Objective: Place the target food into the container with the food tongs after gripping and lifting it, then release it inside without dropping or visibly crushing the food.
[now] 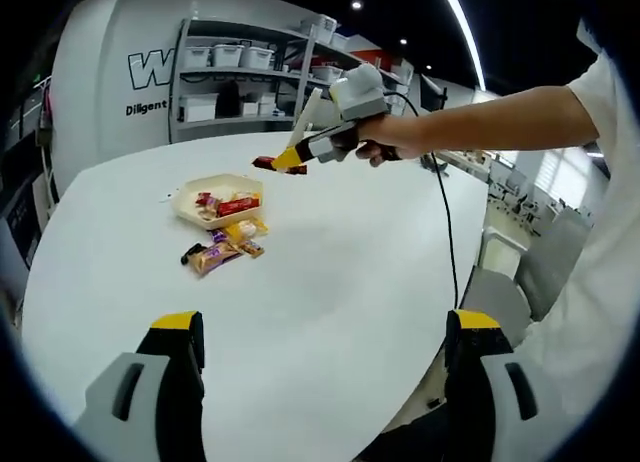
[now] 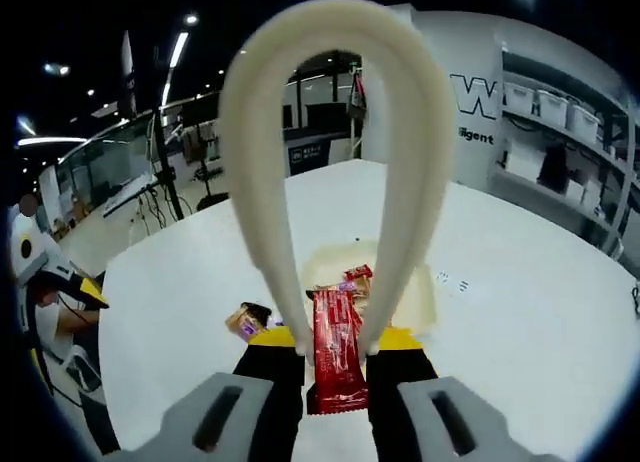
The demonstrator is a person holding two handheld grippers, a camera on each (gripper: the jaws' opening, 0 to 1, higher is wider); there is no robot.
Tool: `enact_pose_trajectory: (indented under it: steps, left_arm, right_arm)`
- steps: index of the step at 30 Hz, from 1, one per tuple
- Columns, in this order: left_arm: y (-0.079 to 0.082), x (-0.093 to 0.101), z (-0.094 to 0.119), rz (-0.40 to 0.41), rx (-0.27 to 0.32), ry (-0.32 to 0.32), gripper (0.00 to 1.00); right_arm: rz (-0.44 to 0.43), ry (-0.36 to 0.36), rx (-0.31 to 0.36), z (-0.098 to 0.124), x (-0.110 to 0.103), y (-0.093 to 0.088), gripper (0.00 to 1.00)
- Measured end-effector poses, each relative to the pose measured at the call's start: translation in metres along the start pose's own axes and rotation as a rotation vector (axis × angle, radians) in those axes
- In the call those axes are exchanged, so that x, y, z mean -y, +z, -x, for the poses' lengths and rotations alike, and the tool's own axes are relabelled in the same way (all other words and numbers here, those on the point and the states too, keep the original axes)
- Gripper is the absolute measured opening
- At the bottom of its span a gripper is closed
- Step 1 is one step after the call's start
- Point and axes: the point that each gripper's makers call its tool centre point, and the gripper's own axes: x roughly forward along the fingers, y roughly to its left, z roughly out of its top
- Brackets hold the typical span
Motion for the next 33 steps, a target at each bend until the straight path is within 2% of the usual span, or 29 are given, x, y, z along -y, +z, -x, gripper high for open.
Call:
enact_pose_trajectory:
  steps: [19, 33]
  left_arm:
    - [0.004, -0.002, -0.006, 0.005, 0.003, -0.011, 0.99]
    - [-0.001, -0.004, -0.003, 0.016, 0.001, -0.018, 0.99]
  right_arm:
    - [0.001, -0.010, -0.019, -0.024, 0.018, 0.014, 0.17]
    - [0.021, -0.007, -0.061, -0.045, 0.009, 0.008, 0.17]
